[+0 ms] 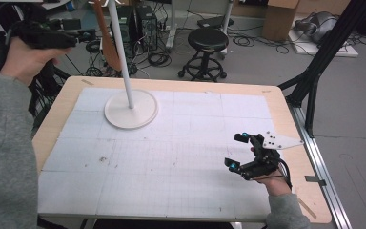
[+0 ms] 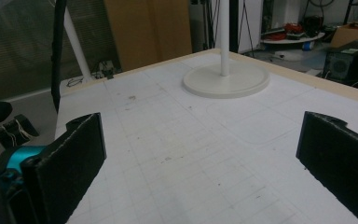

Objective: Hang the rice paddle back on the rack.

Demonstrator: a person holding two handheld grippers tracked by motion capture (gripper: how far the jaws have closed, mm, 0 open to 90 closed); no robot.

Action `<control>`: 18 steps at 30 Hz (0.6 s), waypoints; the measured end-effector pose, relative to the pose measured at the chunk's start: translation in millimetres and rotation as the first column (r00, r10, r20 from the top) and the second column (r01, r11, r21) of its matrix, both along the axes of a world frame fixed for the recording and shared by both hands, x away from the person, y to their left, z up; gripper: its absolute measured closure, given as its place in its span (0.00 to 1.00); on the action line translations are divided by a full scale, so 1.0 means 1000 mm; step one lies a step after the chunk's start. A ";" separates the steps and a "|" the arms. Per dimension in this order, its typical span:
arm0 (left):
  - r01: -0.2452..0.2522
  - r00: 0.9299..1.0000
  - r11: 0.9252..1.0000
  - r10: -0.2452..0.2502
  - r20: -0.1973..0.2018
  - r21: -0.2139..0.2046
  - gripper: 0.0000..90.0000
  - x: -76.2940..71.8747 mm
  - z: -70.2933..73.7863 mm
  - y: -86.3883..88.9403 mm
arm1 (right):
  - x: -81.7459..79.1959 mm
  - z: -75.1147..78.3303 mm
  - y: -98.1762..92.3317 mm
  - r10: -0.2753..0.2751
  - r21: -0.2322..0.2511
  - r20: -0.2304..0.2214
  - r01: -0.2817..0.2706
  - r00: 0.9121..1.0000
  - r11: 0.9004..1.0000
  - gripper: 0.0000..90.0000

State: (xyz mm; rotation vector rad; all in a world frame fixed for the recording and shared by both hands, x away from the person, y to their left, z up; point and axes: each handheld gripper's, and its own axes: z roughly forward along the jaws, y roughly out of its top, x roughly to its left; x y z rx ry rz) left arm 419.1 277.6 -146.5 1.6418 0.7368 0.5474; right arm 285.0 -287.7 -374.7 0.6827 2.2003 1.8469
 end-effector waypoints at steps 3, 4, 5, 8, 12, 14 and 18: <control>-0.034 0.999 0.999 0.034 0.001 -0.014 0.13 -0.008 -0.004 0.005 | -0.001 0.001 -0.001 0.002 0.012 0.011 -0.002 1.000 1.000 0.00; -0.045 0.999 0.999 0.045 -0.007 -0.025 0.09 -0.011 -0.006 0.008 | -0.002 0.001 -0.001 0.004 0.018 0.015 -0.004 1.000 1.000 0.00; -0.054 0.999 0.998 0.053 -0.012 -0.035 0.07 -0.014 -0.009 0.011 | -0.002 0.002 -0.001 0.005 0.017 0.021 -0.005 1.000 1.000 0.00; -0.066 0.998 0.997 0.066 -0.006 -0.030 0.06 -0.023 -0.018 0.016 | -0.004 0.002 0.000 0.004 0.011 0.019 -0.004 1.000 1.000 0.00; -0.030 0.999 0.998 0.028 -0.031 -0.060 0.02 -0.031 -0.030 0.022 | -0.005 0.002 0.001 0.006 0.000 0.016 -0.006 1.000 1.000 0.00; -0.020 1.000 0.999 0.019 -0.024 -0.049 0.02 -0.035 -0.036 0.022 | -0.005 0.002 0.001 0.006 -0.002 0.023 -0.006 1.000 1.000 0.00; 0.005 1.000 1.000 -0.006 -0.022 -0.030 0.02 -0.043 -0.047 0.019 | -0.006 0.002 0.001 0.004 -0.002 0.024 -0.004 1.000 1.000 0.00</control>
